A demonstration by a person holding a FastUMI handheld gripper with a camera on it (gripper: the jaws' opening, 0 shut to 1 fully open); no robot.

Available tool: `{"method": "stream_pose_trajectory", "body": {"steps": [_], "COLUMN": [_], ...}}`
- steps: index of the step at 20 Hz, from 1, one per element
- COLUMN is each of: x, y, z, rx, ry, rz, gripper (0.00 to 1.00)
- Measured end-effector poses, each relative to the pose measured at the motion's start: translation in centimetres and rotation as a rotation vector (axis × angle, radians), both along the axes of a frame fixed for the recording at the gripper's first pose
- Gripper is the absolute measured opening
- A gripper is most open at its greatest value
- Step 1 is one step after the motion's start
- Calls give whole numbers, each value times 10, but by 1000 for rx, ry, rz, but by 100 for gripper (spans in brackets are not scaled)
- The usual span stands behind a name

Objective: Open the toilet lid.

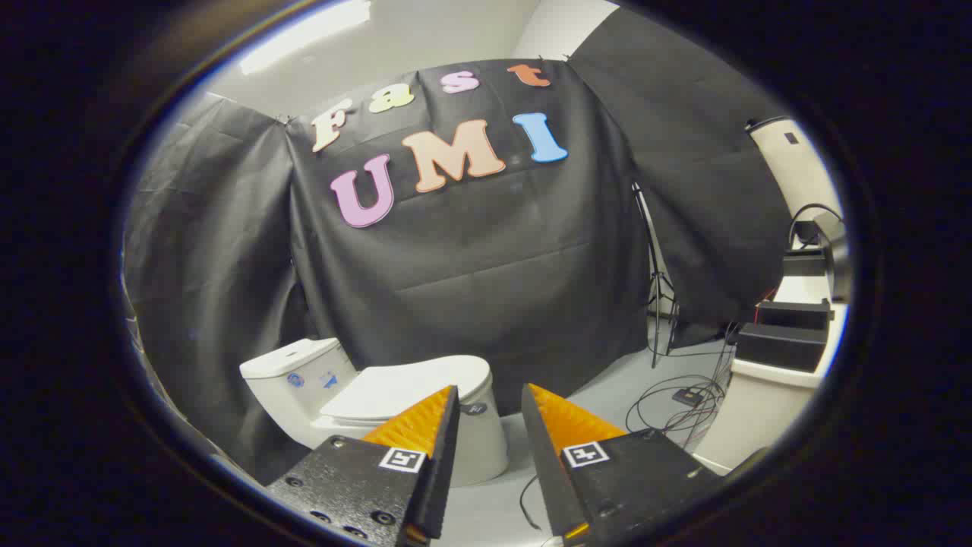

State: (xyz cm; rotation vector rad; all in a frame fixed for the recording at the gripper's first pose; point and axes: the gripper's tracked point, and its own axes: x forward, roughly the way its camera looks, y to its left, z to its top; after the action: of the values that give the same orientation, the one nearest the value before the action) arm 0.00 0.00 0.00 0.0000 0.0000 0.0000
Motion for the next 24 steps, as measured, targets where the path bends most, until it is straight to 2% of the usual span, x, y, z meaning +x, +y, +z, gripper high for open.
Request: {"method": "stream_pose_trajectory", "body": {"steps": [12,24], "x": [-12,-4], "y": [-16,-22], "z": [9,3], "rx": [56,85], "ry": [-76,-38], "rz": [-45,-68], "gripper": [51,51]}}
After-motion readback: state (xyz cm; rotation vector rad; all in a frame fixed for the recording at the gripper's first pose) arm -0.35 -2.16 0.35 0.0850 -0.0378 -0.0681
